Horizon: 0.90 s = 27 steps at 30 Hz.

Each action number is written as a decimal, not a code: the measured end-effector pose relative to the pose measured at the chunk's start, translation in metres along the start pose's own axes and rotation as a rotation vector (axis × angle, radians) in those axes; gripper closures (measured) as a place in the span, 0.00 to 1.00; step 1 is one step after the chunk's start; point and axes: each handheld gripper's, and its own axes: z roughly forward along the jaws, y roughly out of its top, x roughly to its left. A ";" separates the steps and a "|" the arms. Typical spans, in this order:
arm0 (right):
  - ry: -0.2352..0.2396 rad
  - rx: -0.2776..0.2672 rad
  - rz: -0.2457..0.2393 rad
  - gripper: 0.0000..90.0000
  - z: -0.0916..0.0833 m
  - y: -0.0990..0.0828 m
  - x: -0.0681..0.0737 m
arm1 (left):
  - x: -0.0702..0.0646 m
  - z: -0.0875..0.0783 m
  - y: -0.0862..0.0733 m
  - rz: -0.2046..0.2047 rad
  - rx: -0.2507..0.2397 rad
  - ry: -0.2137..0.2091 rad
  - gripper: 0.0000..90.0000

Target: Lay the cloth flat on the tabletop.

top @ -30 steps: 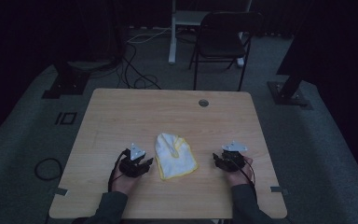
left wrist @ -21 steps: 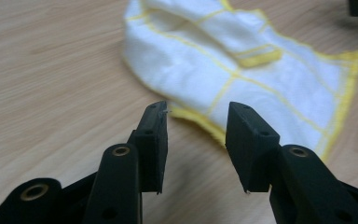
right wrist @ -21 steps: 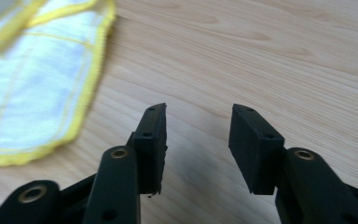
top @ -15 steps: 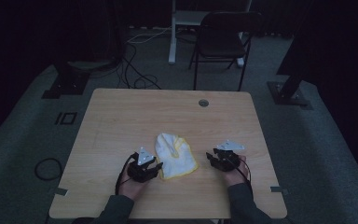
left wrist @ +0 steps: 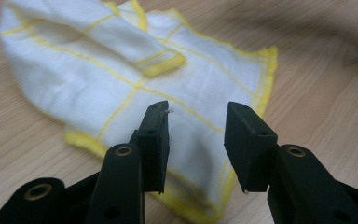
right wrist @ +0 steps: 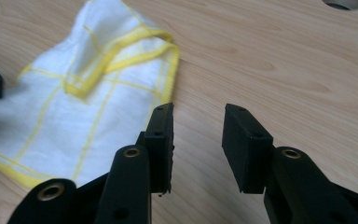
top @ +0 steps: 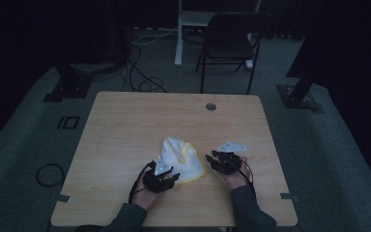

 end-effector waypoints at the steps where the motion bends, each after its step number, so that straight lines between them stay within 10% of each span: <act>1: 0.004 0.000 -0.005 0.72 0.001 0.002 0.002 | -0.002 0.001 0.001 0.009 0.003 -0.004 0.67; 27: 0.121 0.017 -0.084 0.75 0.033 0.031 0.034 | -0.031 0.029 -0.002 0.093 0.052 -0.078 0.72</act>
